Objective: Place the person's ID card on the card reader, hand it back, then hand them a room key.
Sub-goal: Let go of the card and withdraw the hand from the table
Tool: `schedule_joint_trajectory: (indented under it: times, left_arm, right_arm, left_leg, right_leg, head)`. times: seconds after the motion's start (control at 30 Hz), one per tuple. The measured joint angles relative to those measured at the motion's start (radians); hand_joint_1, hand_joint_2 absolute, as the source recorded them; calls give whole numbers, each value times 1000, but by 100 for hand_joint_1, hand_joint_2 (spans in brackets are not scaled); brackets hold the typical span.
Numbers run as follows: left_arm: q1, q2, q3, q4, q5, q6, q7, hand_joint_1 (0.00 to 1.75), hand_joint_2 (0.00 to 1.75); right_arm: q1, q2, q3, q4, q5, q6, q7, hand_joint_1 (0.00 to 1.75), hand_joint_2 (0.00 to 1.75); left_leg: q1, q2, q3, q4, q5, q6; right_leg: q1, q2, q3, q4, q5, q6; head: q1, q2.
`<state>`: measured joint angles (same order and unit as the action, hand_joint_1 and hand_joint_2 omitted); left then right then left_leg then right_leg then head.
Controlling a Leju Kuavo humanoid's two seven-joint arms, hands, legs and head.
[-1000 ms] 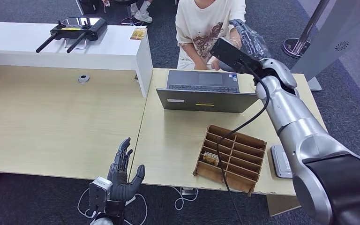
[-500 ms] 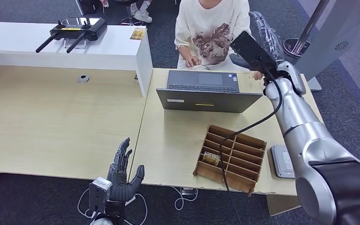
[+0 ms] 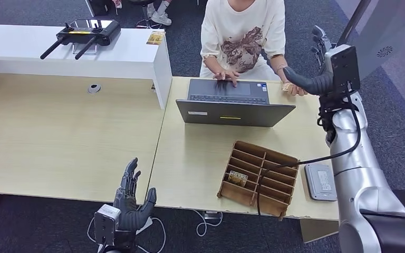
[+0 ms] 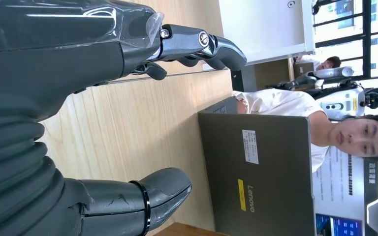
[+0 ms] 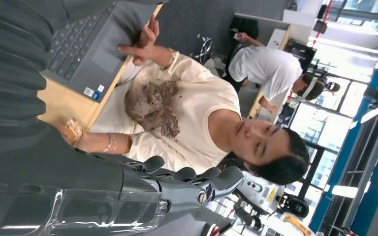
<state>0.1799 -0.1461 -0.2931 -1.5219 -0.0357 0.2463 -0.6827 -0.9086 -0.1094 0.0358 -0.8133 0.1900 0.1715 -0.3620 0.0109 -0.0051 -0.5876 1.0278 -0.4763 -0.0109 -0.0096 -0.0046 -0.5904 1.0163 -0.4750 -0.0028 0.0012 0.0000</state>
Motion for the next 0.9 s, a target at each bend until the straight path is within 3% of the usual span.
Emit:
schedule_joint_trajectory:
  times: [0.2, 0.43, 0.63, 0.9]
  left_arm:
    - [19, 5, 25, -27, -11, 0, 0, 0, 175]
    - [38, 10, 62, -59, -18, 23, -2, 0, 175]
    - [50, 13, 98, -95, -24, 28, -6, 0, 175]
    - [60, 16, 128, -123, -27, 37, -6, 0, 175]
  right_arm:
    - [160, -91, -8, -174, -140, 74, -2, 0, 175]
    - [351, -172, -43, -345, -233, 95, -20, 0, 175]
    - [489, -191, -96, -458, -265, 89, -38, 0, 175]
    - [595, -197, -152, -563, -290, 96, -45, 0, 175]
  left_leg:
    - [0, -2, -1, 0, 0, 0]
    - [0, -3, -1, 0, -1, 1]
    - [0, -2, -1, 0, -1, 1]
    - [0, -2, -1, 0, -1, 1]
  right_leg:
    - [0, -2, 0, 0, 0, 0]
    - [0, -2, 0, -1, -1, 1]
    - [0, -2, 0, -1, -1, 0]
    - [0, -2, 0, -1, -1, 0]
  head:
    - [0, 0]
    - [0, 0]
    - [0, 0]
    - [0, 0]
